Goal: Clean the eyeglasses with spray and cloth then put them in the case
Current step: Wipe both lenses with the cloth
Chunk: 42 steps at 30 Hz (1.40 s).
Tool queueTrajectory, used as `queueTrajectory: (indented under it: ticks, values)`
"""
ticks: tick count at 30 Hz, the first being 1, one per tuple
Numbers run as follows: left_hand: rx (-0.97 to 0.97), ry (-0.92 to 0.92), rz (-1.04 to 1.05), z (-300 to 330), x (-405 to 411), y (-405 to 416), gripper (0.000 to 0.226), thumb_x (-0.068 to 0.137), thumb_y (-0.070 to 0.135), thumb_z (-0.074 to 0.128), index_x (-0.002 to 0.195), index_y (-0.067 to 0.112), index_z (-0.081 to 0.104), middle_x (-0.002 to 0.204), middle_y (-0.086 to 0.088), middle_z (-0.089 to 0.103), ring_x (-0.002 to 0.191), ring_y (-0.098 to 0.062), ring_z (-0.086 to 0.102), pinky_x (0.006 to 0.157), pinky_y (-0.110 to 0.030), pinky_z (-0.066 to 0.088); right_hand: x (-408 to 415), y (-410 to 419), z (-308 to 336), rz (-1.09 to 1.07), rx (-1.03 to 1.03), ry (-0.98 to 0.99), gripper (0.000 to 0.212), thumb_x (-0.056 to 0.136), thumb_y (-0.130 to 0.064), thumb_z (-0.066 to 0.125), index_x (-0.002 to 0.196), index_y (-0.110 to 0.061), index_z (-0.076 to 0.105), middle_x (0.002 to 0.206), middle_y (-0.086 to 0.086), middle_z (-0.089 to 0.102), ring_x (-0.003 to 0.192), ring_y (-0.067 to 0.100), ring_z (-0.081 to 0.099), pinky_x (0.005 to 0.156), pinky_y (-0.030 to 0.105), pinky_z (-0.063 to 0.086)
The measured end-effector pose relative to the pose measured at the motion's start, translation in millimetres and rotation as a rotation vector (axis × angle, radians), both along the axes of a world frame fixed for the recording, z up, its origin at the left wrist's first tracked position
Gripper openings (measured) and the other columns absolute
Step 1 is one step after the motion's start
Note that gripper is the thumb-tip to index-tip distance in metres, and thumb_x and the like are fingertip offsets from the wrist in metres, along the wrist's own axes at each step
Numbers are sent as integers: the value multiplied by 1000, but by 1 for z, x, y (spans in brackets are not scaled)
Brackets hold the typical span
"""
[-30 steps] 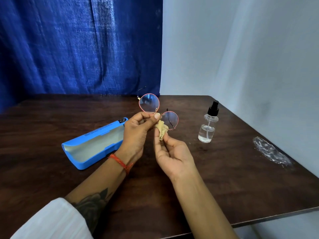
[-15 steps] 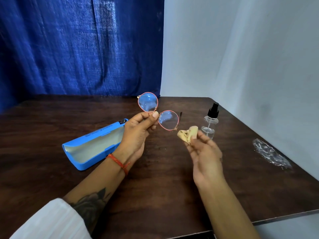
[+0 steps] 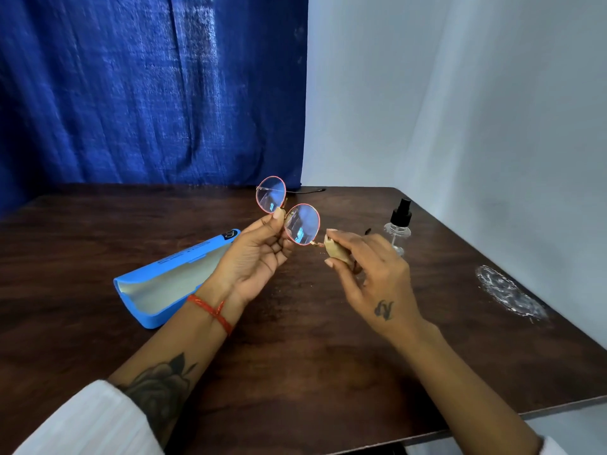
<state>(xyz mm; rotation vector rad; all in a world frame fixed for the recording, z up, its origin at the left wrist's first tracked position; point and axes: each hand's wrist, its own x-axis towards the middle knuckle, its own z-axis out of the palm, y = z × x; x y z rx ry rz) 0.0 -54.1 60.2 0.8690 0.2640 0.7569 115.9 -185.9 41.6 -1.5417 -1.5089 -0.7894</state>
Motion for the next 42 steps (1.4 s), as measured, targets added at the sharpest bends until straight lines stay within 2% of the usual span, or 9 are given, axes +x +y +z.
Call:
queueTrajectory:
  ticks: [4,8,13,17,22,26,29,36,42]
  values:
    - [-7,0,-27,2,-2,1,21,76,18,57,60,17,70,62,6,66,67,-5,54,62,-16,49,17,-3,-1,-11,-38,-81,27,78,-9,72,104,-5,67,94,3,69,82,11,53,84,7,33]
    - [24,0,-63,1,-4,4,5,75,18,59,74,14,62,60,7,66,54,-2,58,59,-16,51,30,-7,-2,-34,-115,-180,18,81,-15,67,98,-9,67,92,-1,71,79,13,52,70,20,44]
    - [36,-47,-171,3,-13,14,40,33,26,91,66,14,72,63,2,67,54,-5,61,55,-21,54,50,-18,3,-98,-213,-451,14,82,-15,63,95,-9,68,91,1,71,80,13,48,71,20,39]
    - [59,-31,-210,2,-15,15,44,28,28,93,64,14,72,63,3,66,54,-4,60,55,-21,53,65,-29,12,-131,-255,-583,18,78,-6,66,96,-8,68,94,4,71,83,17,49,85,26,40]
    - [147,0,-245,2,-16,16,39,35,31,92,64,14,71,63,4,66,56,-4,61,55,-21,53,77,-44,22,-151,-315,-366,16,84,-18,58,94,-15,70,91,-3,72,79,20,56,67,24,46]
    - [367,122,-256,2,-15,13,11,59,16,79,60,20,69,60,7,65,57,-2,59,61,-19,53,60,-48,40,-87,-147,173,26,76,-23,73,102,-22,71,84,-15,66,68,0,54,66,3,39]
    - [465,188,-350,0,-16,10,27,50,37,86,60,20,68,60,8,64,59,-1,59,64,-17,50,40,-31,57,115,-94,513,35,78,-17,73,110,-28,66,92,-19,68,77,-5,63,73,8,46]
    - [498,171,-450,-2,-18,11,35,45,39,88,64,18,68,60,8,62,59,-2,57,61,-16,49,15,27,81,245,-310,140,34,84,-18,60,118,-16,64,106,-3,70,94,14,59,85,17,42]
    - [504,164,-445,-2,-17,12,33,46,38,88,65,19,67,60,8,61,60,-1,57,62,-16,50,25,25,85,181,-440,74,32,83,-18,68,115,-20,66,100,-4,71,82,-2,51,73,8,36]
